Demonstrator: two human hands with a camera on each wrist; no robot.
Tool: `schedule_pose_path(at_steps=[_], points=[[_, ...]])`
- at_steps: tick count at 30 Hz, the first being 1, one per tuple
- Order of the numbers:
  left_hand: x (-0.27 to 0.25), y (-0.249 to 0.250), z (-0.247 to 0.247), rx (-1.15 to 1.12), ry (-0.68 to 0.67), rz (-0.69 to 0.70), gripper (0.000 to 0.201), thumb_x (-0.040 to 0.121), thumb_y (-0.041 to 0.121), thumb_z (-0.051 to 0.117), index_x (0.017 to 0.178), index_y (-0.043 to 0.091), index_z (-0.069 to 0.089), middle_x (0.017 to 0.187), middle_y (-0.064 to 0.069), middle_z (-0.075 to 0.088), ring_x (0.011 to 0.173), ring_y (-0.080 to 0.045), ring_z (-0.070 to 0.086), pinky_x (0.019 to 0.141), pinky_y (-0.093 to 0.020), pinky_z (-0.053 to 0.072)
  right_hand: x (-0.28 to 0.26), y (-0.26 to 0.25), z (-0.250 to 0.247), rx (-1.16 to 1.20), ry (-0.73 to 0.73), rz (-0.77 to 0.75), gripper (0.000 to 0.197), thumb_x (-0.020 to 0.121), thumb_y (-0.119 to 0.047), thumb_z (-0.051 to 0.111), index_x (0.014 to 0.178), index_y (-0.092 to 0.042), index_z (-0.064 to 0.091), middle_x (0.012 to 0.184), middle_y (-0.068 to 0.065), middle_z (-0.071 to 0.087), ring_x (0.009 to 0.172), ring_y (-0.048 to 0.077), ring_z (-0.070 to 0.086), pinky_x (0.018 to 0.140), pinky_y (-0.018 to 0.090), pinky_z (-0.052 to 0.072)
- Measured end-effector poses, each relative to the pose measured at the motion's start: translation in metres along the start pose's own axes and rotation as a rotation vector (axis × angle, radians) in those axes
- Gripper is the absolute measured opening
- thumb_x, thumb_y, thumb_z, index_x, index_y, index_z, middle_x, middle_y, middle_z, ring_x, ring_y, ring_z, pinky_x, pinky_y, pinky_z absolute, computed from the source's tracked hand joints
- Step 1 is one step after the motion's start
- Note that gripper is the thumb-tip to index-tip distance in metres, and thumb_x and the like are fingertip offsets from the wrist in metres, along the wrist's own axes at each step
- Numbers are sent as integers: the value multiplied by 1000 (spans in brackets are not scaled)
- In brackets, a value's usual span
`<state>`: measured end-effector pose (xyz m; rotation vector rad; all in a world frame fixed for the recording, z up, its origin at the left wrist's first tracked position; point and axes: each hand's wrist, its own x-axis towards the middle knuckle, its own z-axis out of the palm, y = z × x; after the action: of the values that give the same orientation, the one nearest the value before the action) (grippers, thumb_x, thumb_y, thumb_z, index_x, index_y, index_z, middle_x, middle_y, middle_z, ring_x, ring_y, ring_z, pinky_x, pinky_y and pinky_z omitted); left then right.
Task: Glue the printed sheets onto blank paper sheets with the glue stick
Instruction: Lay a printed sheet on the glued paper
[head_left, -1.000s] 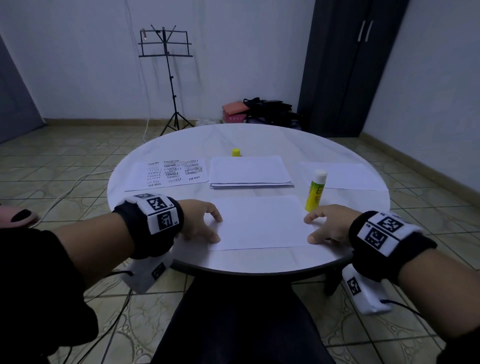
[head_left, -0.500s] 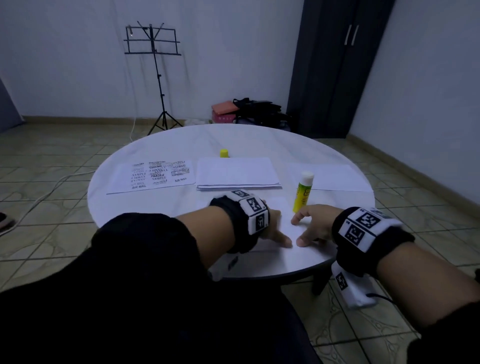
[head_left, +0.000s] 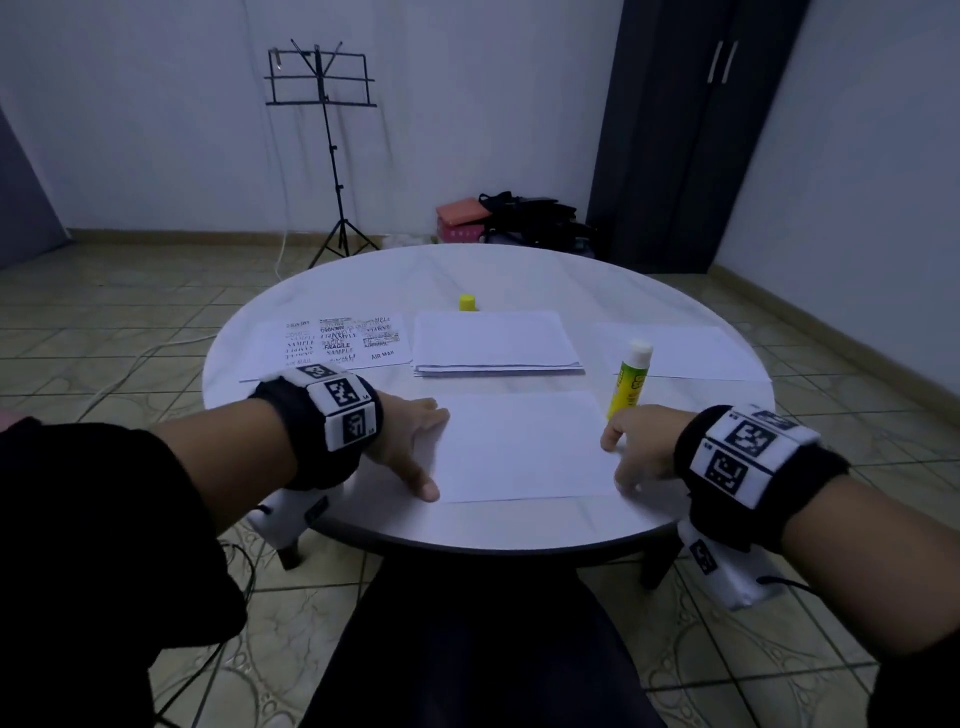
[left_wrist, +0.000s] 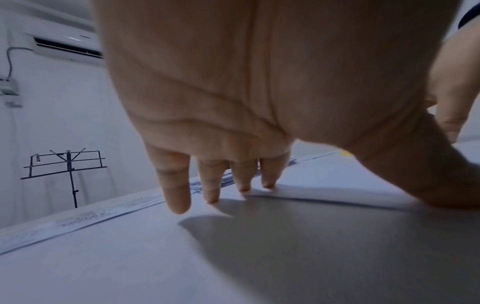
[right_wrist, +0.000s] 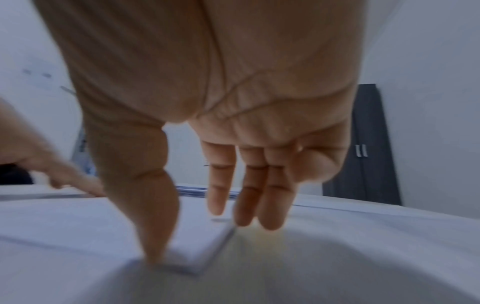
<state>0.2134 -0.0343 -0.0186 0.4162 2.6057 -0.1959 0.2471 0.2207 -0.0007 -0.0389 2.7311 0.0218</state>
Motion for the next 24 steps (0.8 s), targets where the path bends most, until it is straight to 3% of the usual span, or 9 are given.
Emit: schedule_pose_path(at_steps=[2,5,8,11,14,17,20,24], points=[[1,-2,1,5,19,7,110,71,62,71,152,23,8,159,5,6,145,-19,17,117,-42,18,-2,-13,1,-71,22,-25,53,82,-15,65,131,-9,47,129,12,52,108,25,56,75,26,47],[-2,-8,3,21,34,1,111,65,63,74,151,25,13,158,2,10,143,-20,21,115,-42,22,1,-44,4,-110,51,-186,54,83,-20,62,134,-23,44,134,5,45,120,23,48,93,27,41],[-6,-17,8,-3,38,-32,113,61,62,78,149,30,14,153,4,23,139,-19,29,113,-41,27,5,-90,4,-96,10,-409,60,83,-21,65,139,-24,43,143,4,42,129,21,42,103,28,37],[-8,-28,14,-29,21,-70,123,54,66,79,149,34,7,154,1,23,141,-21,27,113,-44,27,8,-124,0,-129,-44,-501,69,85,-23,66,146,-25,34,147,3,37,133,20,37,105,28,32],[-15,-33,17,-24,21,-63,125,58,66,76,150,27,2,156,2,18,143,-21,21,114,-45,24,12,-124,-11,-183,-85,-465,78,84,-32,69,149,-20,28,151,2,32,138,21,31,107,28,28],[-20,-30,16,15,42,-22,112,67,62,73,149,18,11,154,7,16,142,-19,19,114,-45,23,16,-96,-19,-180,-107,-378,86,81,-38,71,150,-15,24,154,5,26,141,22,26,110,28,24],[-18,-31,17,26,39,-18,114,63,66,74,149,19,14,153,7,16,141,-20,21,112,-47,25,19,-58,-17,-121,-144,-286,97,79,-39,72,152,-20,11,158,2,15,144,18,17,112,26,17],[-15,-32,14,22,19,-36,117,58,68,76,148,23,16,151,5,21,140,-22,26,111,-45,28,24,-22,-8,-133,-191,-227,109,72,-45,77,152,-28,5,159,-4,2,146,18,7,119,38,11]])
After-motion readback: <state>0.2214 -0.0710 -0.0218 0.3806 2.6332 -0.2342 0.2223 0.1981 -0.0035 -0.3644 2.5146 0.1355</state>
